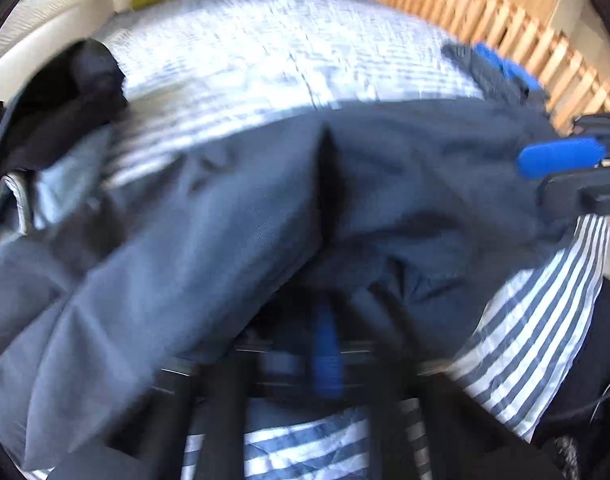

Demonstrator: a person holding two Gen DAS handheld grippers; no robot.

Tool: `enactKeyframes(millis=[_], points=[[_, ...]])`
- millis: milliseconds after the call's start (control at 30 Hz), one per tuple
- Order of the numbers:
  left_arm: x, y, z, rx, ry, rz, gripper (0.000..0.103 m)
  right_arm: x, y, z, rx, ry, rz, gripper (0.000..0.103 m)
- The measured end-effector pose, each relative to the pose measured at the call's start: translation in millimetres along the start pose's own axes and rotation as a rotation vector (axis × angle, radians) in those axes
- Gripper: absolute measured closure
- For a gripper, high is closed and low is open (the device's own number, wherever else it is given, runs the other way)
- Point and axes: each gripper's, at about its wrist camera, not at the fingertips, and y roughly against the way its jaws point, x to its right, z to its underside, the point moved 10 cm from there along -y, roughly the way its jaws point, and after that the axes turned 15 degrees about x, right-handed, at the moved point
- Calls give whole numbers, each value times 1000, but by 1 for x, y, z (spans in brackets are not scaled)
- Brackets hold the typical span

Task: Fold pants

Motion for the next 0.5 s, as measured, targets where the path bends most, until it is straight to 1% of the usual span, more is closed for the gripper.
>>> enactKeyframes(millis=[33,67,133,167,200,233,267,300,333,367,400,433,467,500], points=[[5,5,0,7,0,9,103,5,1,5,-1,6,27,78],[11,14,1,15,7,33,103,17,3,11,-1,18,87,78],[24,43,4,43,18,58,103,39,8,22,5,38,178,78],[26,54,9,51,14,75,103,55,13,28,10,46,234,78],[30,68,14,58,-6,73,103,72,19,35,14,34,290,78],[28,77,17,67,-39,27,103,86,26,41,22,-7,324,78],[26,81,18,74,-73,-13,103,99,35,48,35,-67,332,78],[28,81,17,73,-88,-34,103,110,46,54,59,-141,332,78],[27,82,16,66,-68,-43,96,118,56,58,83,-194,339,78],[25,78,13,57,-19,-28,89,122,64,62,100,-229,344,78],[23,74,11,53,16,-16,71,128,74,68,111,-260,353,78],[23,63,5,51,46,-12,56,131,81,73,119,-274,367,78],[23,56,2,51,57,-14,53,133,87,75,128,-282,381,78],[23,44,-4,47,65,-24,53,136,94,80,133,-289,396,78]])
